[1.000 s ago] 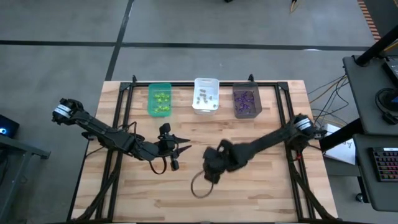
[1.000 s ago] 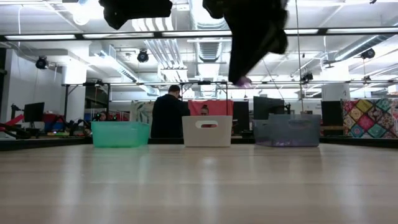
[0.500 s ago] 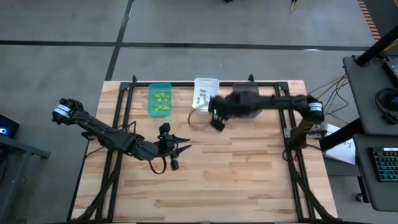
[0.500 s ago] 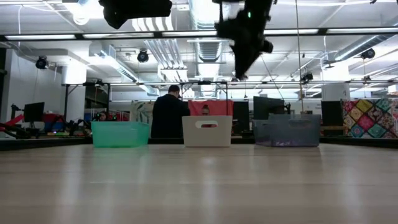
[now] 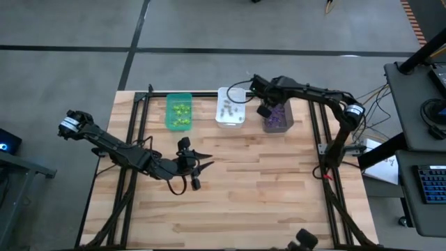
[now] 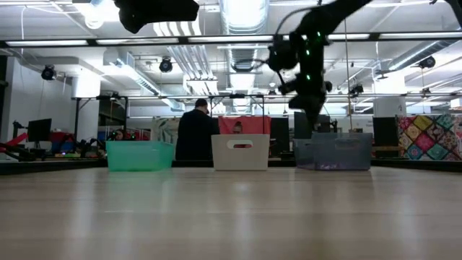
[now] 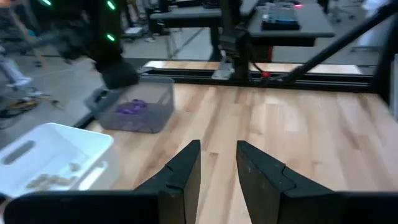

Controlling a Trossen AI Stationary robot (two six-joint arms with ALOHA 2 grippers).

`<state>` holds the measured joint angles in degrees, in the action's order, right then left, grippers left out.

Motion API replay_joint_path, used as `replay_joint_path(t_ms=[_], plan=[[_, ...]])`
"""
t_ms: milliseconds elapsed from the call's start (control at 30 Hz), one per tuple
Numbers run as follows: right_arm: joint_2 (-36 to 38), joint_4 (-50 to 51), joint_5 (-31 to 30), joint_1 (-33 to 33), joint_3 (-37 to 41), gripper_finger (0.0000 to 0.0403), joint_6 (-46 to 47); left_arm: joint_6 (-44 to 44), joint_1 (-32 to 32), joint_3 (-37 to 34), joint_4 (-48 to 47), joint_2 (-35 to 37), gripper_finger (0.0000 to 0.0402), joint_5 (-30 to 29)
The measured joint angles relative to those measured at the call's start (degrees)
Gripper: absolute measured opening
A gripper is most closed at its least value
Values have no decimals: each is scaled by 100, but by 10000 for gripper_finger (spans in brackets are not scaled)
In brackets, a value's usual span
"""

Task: Sort Halloween decoration
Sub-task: Put the purple witch hat toy into the gray bin

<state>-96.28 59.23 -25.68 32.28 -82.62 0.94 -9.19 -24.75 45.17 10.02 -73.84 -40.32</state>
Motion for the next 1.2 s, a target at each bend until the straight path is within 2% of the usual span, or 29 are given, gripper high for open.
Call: replay_joint_path(t_ms=[200, 300, 400, 700, 867, 1200], plan=[[7, -1279, 52, 512, 973, 9, -1222, 118, 0, 1, 2, 0, 86, -539], [22, -1778, 349, 565, 1334, 9, -1879, 118, 0, 0, 1, 0, 86, -581], [23, -2035, 521, 587, 1549, 9, -2144, 118, 0, 0, 2, 0, 86, -583], [27, -2176, 984, 721, 1638, 9, -2006, 118, 0, 0, 7, 0, 86, -587], [27, -2232, 1650, 923, 1638, 15, -1697, 120, 0, 1, 9, 1, 86, -586], [29, -2273, 1716, 1031, 1640, 58, -1425, 214, 0, 0, 7, 1, 86, -587]])
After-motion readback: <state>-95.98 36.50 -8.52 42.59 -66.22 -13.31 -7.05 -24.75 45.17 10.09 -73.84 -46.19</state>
